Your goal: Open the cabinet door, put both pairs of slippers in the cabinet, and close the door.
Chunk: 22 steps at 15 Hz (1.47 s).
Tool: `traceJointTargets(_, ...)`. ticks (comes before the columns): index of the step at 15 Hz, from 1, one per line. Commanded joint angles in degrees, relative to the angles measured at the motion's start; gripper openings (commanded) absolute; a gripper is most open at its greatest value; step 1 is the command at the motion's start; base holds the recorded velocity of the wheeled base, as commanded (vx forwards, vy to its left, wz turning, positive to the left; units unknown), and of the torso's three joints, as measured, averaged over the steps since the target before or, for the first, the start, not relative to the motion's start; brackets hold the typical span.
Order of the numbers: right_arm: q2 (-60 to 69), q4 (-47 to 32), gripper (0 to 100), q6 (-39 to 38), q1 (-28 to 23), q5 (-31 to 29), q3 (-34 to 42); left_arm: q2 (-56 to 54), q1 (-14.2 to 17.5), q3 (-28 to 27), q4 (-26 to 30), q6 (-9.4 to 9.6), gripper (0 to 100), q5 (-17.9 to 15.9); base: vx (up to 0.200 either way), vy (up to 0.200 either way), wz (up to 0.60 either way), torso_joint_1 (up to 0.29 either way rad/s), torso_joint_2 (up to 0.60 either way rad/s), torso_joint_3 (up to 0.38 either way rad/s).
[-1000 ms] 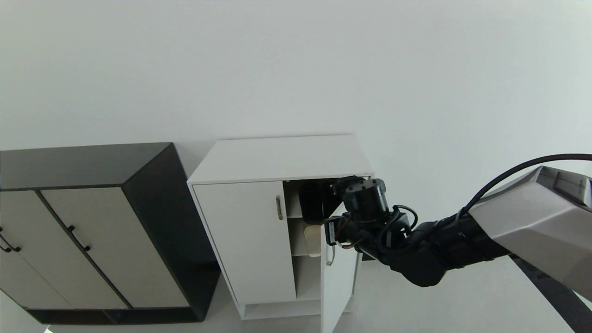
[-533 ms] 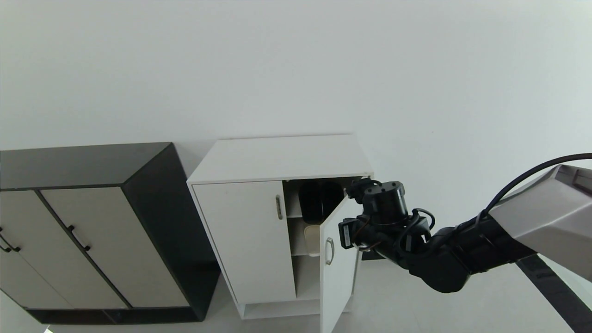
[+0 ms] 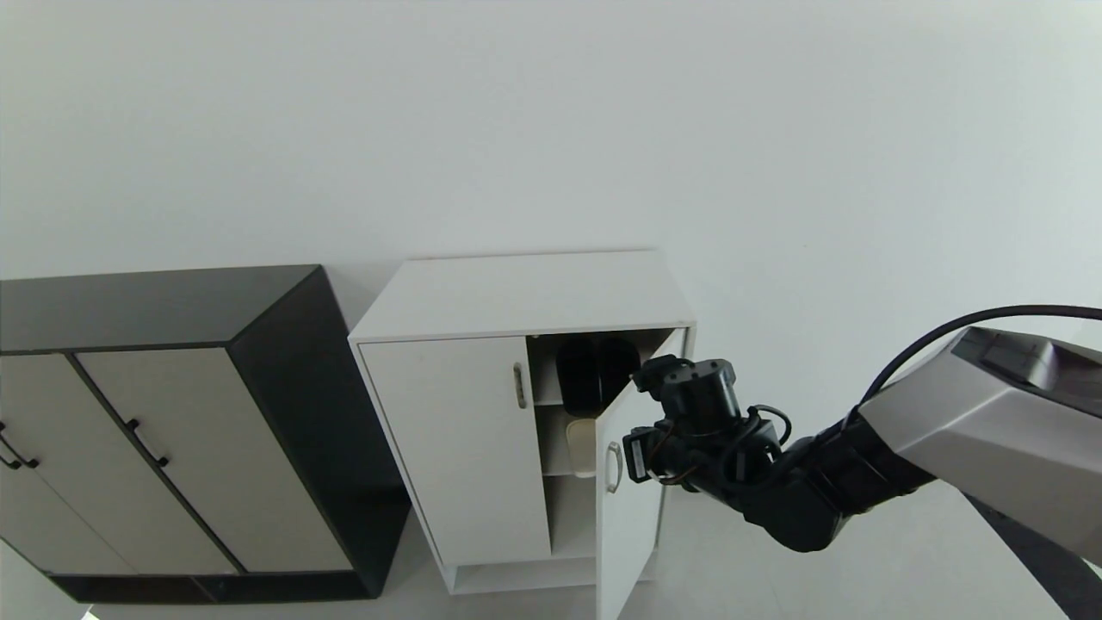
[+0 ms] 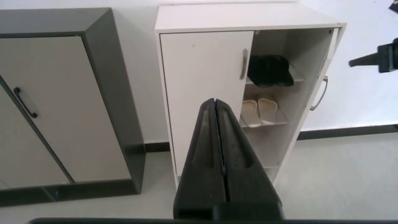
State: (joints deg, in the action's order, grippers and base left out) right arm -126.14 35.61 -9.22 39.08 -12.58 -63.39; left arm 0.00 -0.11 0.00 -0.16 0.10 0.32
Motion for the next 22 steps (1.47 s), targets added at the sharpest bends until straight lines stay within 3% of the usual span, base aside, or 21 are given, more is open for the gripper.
traceJointTargets(1, -3.68, -0.01, 0, -0.01, -0.67, 0.01, -2.88, 0.09, 0.02, 0.00, -0.02, -0.01, 0, 0.03, 0.000, 0.000, 0.00, 0.000, 0.00, 0.000)
traceJointTargets(12, -14.31, 0.69, 0, 0.87, -1.99, 2.65, -20.81, 0.00, 0.02, 0.00, -0.02, 0.08, 0, 0.03, 0.000, 0.000, 0.00, 0.000, 0.00, 0.000)
traceJointTargets(16, -11.68, 5.61, 0, 0.78, -2.34, 3.18, -15.36, 0.09, 0.02, 0.00, -0.02, 0.08, 0, 0.03, 0.000, 0.000, 0.00, 0.000, 0.00, 0.000)
traceJointTargets(18, -8.95, 6.23, 0, 0.87, -2.34, 7.31, -10.52, 0.09, 0.02, 0.00, -0.02, 0.08, 0, 0.03, 0.000, 0.000, 0.00, 0.000, 0.00, 0.000)
traceJointTargets(22, -7.11, 7.46, 0, 0.95, -2.61, 11.70, -5.60, 0.09, 0.02, 0.00, -0.02, 0.08, 0, 0.03, 0.200, 0.000, 0.00, -0.004, 0.00, 0.005)
